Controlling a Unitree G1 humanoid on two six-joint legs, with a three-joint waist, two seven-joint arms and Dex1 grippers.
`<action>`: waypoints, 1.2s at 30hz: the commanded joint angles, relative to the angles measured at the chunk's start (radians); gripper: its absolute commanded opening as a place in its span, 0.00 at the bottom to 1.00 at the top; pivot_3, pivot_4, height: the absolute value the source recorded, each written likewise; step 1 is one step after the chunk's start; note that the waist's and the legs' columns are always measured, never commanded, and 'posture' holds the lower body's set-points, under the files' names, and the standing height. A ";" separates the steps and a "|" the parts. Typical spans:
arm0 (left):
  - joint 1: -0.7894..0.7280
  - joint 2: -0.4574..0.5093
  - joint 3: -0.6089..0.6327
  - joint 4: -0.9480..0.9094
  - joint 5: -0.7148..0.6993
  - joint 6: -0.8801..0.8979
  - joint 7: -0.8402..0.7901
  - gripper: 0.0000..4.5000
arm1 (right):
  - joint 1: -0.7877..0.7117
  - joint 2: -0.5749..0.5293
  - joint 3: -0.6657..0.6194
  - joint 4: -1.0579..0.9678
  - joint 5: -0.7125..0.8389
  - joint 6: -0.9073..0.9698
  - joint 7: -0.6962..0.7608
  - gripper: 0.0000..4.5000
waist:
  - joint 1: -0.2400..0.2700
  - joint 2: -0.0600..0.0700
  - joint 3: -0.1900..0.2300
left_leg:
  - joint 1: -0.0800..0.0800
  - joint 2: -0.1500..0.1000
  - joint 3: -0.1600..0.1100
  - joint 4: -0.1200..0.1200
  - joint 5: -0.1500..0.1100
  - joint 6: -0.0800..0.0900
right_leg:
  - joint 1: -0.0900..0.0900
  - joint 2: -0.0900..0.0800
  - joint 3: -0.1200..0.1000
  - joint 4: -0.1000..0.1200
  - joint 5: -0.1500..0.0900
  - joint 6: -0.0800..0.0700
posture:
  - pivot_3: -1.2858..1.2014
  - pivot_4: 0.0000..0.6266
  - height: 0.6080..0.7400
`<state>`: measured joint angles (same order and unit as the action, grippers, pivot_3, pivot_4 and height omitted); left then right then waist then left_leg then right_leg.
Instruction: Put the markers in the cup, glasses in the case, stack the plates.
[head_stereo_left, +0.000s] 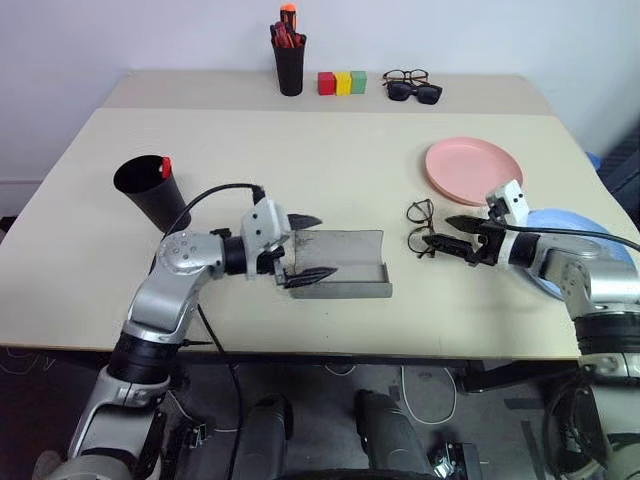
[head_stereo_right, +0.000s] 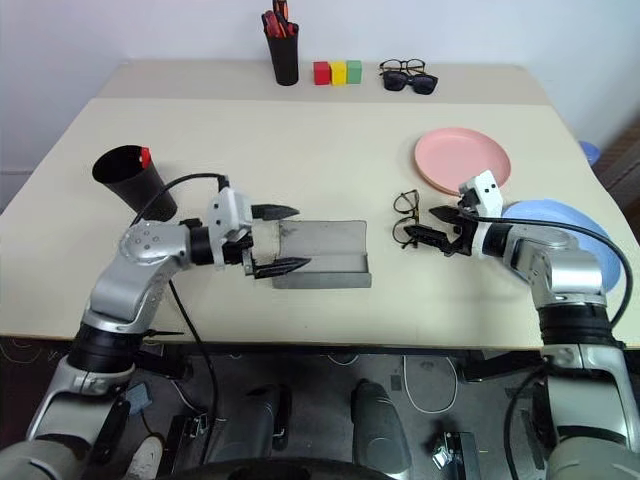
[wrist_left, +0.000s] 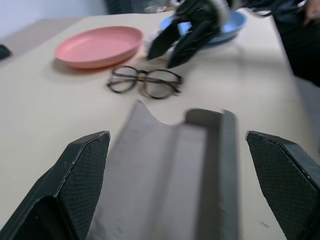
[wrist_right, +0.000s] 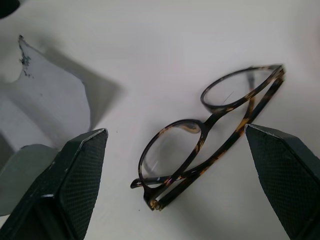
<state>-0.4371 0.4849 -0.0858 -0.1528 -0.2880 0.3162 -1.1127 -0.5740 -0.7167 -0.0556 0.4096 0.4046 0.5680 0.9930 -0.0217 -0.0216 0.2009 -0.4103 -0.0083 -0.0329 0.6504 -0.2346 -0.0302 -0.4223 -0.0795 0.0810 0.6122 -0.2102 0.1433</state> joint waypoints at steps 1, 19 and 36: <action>0.023 0.037 0.060 -0.019 -0.095 -0.009 -0.049 0.99 | -0.065 0.014 0.013 0.063 -0.027 -0.025 0.033 1.00 | -0.001 0.000 0.000 | 0.000 0.000 0.000 0.000 0.000 0.000 | 0.000 0.000 0.000 0.000 0.000 0.000 | 0.52 0.24 1.00; 0.157 0.107 0.105 -0.136 -0.190 0.009 0.006 1.00 | -0.246 0.096 0.045 0.321 -0.118 -0.085 0.103 0.81 | -0.027 0.001 0.000 | 0.001 0.000 0.000 0.000 0.000 0.000 | 0.000 0.000 0.000 0.001 0.000 0.000 | 0.52 0.24 1.00; 0.158 0.114 0.095 -0.155 -0.193 0.024 0.074 1.00 | -0.262 0.120 0.033 0.345 -0.158 -0.150 0.109 0.01 | -0.025 0.000 0.000 | 0.002 0.000 0.000 0.000 0.000 0.000 | 0.002 0.000 0.000 0.001 0.000 0.000 | 0.52 0.24 1.00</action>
<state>-0.2799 0.5942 -0.0052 -0.2955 -0.4709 0.3624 -1.0390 -0.8333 -0.5902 -0.0060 0.7698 0.2563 0.4353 1.1153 -0.0467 -0.0211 0.2005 -0.4084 -0.0082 -0.0330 0.6503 -0.2345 -0.0304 -0.4203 -0.0794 0.0810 0.6128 -0.2101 0.1432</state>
